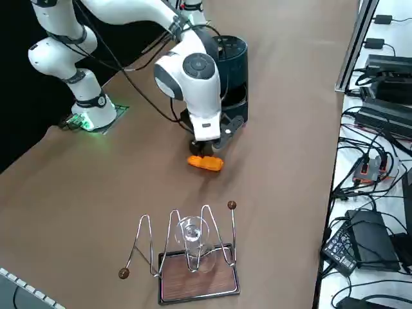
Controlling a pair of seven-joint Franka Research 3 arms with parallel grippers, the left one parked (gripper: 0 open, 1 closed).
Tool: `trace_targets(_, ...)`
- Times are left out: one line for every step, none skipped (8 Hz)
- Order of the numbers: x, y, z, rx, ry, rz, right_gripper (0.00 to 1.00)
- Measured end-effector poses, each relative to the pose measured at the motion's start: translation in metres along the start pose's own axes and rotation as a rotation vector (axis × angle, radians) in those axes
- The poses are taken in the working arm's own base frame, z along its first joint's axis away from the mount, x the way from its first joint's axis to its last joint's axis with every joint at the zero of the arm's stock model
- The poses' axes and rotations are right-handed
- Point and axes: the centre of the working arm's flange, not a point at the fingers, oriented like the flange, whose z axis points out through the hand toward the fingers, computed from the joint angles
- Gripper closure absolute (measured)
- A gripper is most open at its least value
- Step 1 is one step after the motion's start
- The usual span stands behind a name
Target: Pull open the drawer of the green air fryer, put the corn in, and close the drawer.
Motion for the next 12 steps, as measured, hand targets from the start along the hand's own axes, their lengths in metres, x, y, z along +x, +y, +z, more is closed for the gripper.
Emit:
trace_targets(0.003, 0.000, 0.014, -0.020, 0.000, -0.026, 0.00)
trace_targets(0.006, -0.001, 0.026, -0.031, 0.000, -0.043, 0.00)
trace_targets(0.008, -0.004, 0.038, -0.037, 0.004, -0.056, 0.00)
trace_targets(0.010, -0.007, 0.047, -0.047, 0.007, -0.071, 0.00)
trace_targets(0.011, -0.009, 0.056, -0.060, 0.004, -0.085, 0.01)
trace_targets(0.011, -0.008, 0.062, -0.069, -0.004, -0.095, 0.04)
trace_targets(0.011, -0.007, 0.066, -0.076, -0.011, -0.102, 0.12)
trace_targets(0.011, -0.008, 0.068, -0.078, -0.013, -0.107, 0.16)
trace_targets(0.012, -0.010, 0.064, -0.079, -0.009, -0.112, 0.35)
trace_targets(0.015, -0.017, 0.053, -0.077, 0.003, -0.124, 0.38)
trace_targets(0.016, -0.031, 0.031, -0.075, 0.018, -0.143, 0.40)
trace_targets(0.013, -0.051, 0.003, -0.072, 0.028, -0.165, 0.41)
